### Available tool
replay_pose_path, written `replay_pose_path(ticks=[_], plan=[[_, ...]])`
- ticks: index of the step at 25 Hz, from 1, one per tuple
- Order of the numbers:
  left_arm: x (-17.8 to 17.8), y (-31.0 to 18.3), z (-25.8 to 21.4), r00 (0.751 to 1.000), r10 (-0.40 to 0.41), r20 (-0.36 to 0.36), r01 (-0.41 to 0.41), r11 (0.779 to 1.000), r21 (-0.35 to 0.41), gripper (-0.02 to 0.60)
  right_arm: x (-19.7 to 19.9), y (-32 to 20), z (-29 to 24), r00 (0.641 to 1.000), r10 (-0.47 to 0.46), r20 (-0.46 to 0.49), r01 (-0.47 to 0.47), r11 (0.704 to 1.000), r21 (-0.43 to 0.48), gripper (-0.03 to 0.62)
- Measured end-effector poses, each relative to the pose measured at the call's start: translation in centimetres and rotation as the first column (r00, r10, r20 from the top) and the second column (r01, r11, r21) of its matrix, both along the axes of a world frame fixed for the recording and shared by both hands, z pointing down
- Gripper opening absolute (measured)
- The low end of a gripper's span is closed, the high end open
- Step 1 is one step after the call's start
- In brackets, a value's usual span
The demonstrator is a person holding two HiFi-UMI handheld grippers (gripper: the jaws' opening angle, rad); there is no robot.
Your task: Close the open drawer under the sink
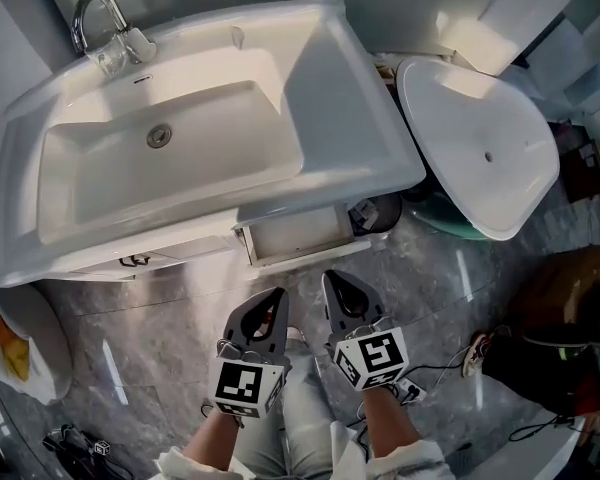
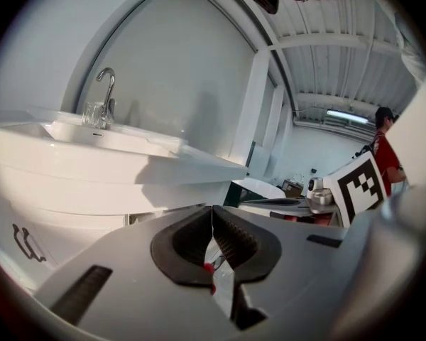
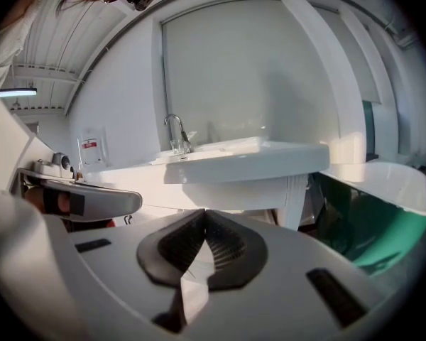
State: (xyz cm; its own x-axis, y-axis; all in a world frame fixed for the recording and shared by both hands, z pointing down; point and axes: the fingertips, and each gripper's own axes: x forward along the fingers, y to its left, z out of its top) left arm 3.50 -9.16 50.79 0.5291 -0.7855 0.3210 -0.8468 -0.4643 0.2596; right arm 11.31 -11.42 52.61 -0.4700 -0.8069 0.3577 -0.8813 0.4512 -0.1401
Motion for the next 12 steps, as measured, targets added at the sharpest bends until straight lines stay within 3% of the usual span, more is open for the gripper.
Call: replay_pose_path(ticks=[12], plan=[[0.4,0.7,7.7,1.000,0.017,0.005,-0.017,0.999,-0.031,0.017,0.0,0.8,9.9,1.000,0.003,0.018,-0.002,0.998,-0.066,0.011]])
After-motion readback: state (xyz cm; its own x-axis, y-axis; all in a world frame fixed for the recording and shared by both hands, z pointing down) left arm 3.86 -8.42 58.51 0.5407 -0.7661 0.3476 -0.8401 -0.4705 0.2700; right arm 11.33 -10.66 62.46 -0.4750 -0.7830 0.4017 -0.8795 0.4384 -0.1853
